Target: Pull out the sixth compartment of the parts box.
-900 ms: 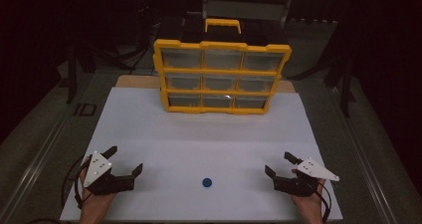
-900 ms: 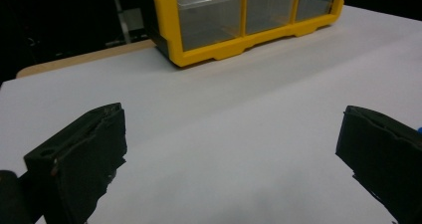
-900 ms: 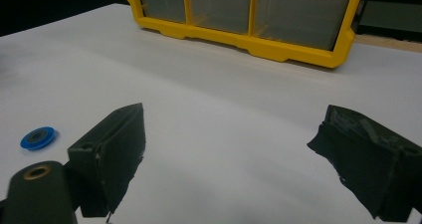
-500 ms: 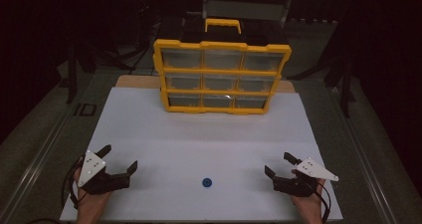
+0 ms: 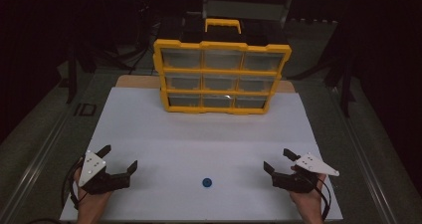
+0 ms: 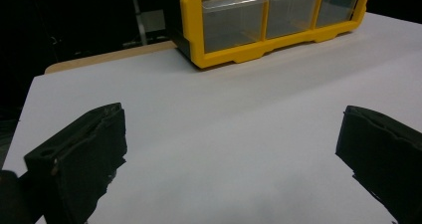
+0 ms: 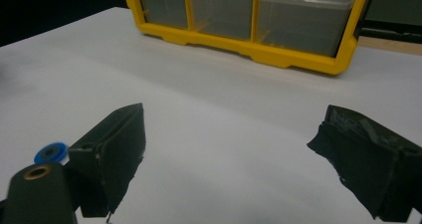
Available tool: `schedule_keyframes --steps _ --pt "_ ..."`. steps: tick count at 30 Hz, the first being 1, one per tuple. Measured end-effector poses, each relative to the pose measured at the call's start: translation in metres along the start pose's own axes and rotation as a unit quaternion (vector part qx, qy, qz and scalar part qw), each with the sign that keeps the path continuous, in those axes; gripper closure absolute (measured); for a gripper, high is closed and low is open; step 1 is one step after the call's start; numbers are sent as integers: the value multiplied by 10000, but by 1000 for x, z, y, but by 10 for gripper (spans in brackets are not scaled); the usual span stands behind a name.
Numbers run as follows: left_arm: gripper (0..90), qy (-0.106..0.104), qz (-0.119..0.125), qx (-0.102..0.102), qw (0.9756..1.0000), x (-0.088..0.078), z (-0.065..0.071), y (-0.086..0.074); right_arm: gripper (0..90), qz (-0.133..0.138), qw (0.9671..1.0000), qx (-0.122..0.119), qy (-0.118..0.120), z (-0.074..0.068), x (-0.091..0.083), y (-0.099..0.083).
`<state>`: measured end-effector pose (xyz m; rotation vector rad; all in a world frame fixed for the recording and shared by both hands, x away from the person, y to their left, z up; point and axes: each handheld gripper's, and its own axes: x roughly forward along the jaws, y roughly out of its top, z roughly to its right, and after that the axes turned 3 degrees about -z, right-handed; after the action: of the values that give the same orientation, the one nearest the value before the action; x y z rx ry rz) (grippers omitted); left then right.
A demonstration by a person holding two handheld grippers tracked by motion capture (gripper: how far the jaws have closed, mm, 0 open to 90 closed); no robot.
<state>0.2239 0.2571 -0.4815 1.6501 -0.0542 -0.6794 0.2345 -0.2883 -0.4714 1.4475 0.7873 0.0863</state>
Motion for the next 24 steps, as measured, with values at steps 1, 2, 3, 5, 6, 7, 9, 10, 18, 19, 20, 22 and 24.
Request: schedule_keyframes --steps 1,2,3,5,6,7,9,10,18,19,20,22,24 --pt "0 -3 0 -4 10000 0 0 0 113 -17 10000 -13 -26 0 0 3" --pt "0 1 -8 -5 10000 1 0 0 113 -24 10000 -9 -50 0 0 6" --pt "0 0 -15 -5 10000 1 1 0 113 -13 10000 -14 -37 0 0 8" --pt "0 -1 -22 -4 10000 1 1 0 113 7 10000 -34 -20 0 0 13" --pt "0 -1 -23 -2 10000 1 1 0 113 4 10000 -63 -21 0 1 15" --pt "0 1 -27 -2 10000 1 1 0 113 -6 10000 -83 -16 -1 1 17" --pt "0 -2 -27 -1 10000 1 1 0 113 -17 10000 -95 -18 -2 1 20" --pt "0 -3 -26 -2 10000 1 1 0 113 -23 9999 -168 -34 -3 1 25" --pt "0 -2 -28 0 10000 1 1 0 112 -117 9995 -271 -74 -8 7 38" --pt "0 7 -32 4 10000 1 1 0 112 -117 9995 -271 -74 -8 7 38" --pt "0 5 -31 5 10000 1 1 0 112 -128 9994 -308 -61 -9 8 42" --pt "0 3 -35 8 10000 1 1 0 112 -129 9994 -318 -56 -10 9 43" --pt "0 1 -40 16 10000 1 1 0 112 -123 9993 -347 -40 -11 12 48"
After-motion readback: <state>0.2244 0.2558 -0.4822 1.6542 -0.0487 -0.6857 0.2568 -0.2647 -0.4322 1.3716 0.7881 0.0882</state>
